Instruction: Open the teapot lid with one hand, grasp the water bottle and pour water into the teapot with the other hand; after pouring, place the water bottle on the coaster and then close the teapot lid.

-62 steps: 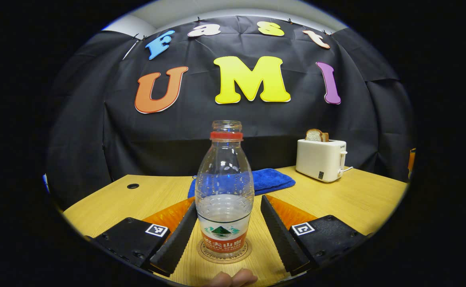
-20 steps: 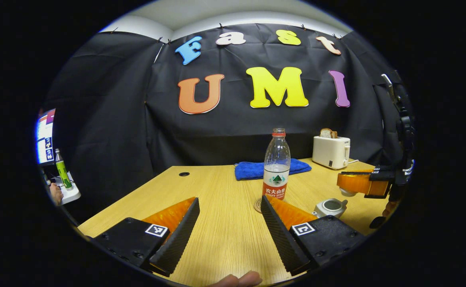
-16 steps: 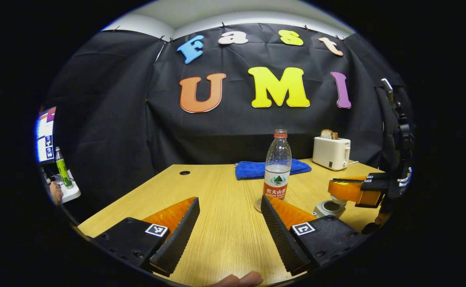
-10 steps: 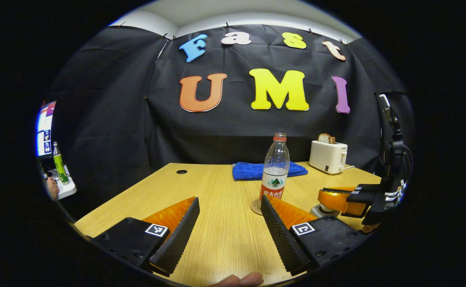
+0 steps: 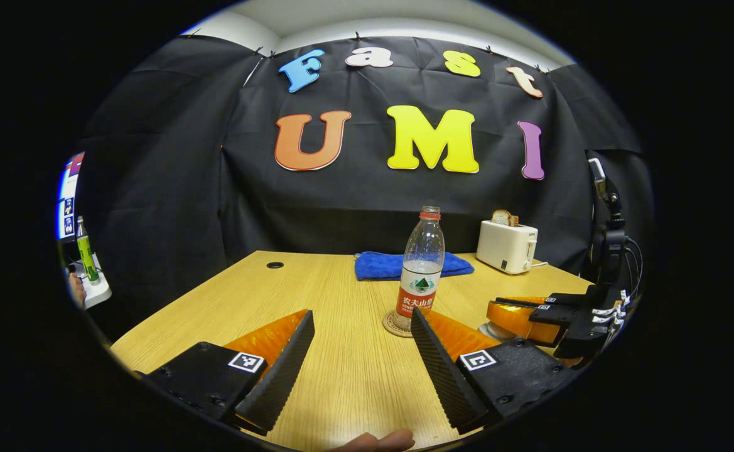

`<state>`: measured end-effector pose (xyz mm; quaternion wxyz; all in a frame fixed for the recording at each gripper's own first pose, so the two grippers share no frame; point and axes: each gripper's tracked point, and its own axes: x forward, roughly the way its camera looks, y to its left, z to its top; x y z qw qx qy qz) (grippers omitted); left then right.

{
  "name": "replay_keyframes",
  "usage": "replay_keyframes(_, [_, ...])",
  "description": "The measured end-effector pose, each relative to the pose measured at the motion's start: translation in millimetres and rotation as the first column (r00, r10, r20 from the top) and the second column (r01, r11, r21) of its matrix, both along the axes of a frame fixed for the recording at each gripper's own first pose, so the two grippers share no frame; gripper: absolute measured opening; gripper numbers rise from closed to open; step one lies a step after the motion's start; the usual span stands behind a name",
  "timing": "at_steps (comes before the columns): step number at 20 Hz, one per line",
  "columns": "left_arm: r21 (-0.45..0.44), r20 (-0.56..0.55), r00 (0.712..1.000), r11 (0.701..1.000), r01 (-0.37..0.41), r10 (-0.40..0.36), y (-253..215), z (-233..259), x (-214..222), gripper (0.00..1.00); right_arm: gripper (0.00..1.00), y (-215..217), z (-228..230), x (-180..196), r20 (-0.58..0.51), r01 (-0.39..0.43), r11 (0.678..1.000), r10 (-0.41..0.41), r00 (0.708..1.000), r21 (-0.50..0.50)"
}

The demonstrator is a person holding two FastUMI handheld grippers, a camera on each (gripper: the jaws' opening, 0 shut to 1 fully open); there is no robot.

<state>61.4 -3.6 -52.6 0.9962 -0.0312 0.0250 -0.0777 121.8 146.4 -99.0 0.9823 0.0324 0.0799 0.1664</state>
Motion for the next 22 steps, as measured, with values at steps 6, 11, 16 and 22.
replay_keyframes(6, [0.005, 0.026, 1.0, 1.0, -0.001, 0.001, 4, 19, -14, 0.97, 0.08, -17, 51, -31, 0.109, 0.032, 0.999, -0.031, 0.994, -0.007])
replay_keyframes(11, [0.041, 0.041, 0.999, 0.999, -0.007, 0.006, 5, 34, -30, 0.97, 0.27, -54, 81, -60, 0.143, 0.131, 0.991, -0.131, 0.981, 0.009])
replay_keyframes(16, [0.05, 0.041, 0.999, 0.998, -0.03, 0.028, 9, 46, -40, 0.97, 0.51, -109, 88, -86, 0.118, 0.226, 0.973, -0.229, 0.966, 0.038])
replay_keyframes(22, [0.062, 0.012, 0.996, 0.994, -0.086, 0.085, 12, 47, -48, 0.96, 0.86, -160, 99, -116, 0.173, 0.288, 0.958, -0.283, 0.943, -0.003])
